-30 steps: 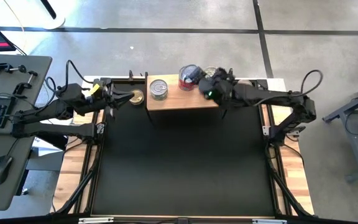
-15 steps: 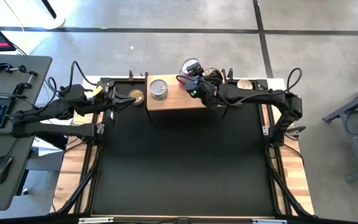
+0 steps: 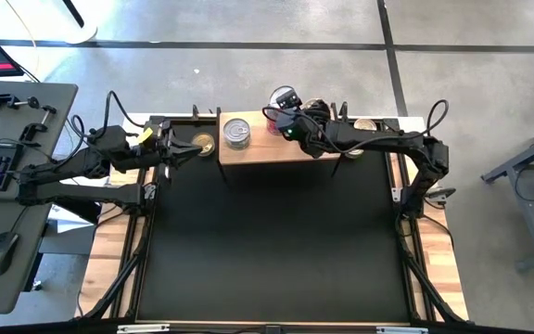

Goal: Stack canned seafood by type on shelf
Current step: Adjust the red tuna can

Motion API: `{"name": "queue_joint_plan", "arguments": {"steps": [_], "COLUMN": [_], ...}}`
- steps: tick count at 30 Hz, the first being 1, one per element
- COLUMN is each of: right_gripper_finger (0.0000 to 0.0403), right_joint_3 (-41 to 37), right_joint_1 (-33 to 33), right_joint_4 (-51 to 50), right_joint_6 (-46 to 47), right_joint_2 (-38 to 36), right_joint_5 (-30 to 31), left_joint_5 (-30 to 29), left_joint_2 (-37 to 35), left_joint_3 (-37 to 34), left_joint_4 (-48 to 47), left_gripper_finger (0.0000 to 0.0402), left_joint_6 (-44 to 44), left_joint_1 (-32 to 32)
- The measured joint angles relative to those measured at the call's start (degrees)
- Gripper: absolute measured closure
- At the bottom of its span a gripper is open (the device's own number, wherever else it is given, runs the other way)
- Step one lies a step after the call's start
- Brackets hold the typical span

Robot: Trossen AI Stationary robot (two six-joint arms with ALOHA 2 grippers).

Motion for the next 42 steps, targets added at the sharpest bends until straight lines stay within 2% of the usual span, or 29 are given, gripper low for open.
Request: {"name": "queue_joint_plan", "arguments": {"steps": [3,8,13,26,29,37,42], "right_gripper_finger": [0.0265,0.0265,0.0264,0.0261,0.0243,0.0161,0.0147], "right_joint_3": [0.0,0.0,0.1,0.1,0.1,0.0,0.0], "right_joint_1": [-0.1,0.3,0.4,1.2,1.3,1.2,1.2], "right_joint_4": [0.0,0.6,1.4,-0.2,-0.7,-0.5,-0.7], "right_joint_6": [-0.2,1.3,1.8,1.7,1.5,0.2,0.9], "right_joint_2": [0.1,1.2,1.8,1.8,1.8,1.9,1.6], "right_joint_5": [-3.0,-1.8,-4.0,-2.6,-3.0,-4.0,-4.1], "left_joint_5": [0.0,0.0,0.1,0.1,0.0,0.0,0.0], "left_joint_2": [0.0,0.0,0.0,0.0,0.0,0.0,0.0], "left_joint_3": [0.0,0.0,0.0,0.0,0.0,0.0,0.0], "left_joint_4": [0.0,0.0,0.0,-0.3,-0.3,-0.3,-0.3], "left_gripper_finger": [0.0402,0.0401,0.0401,0.0402,0.0402,0.0401,0.0401], "left_joint_6": [0.0,-0.1,-0.6,-1.0,-1.0,-1.0,-1.0], "left_joint_1": [0.0,0.0,0.0,0.0,0.0,0.0,0.0]}}
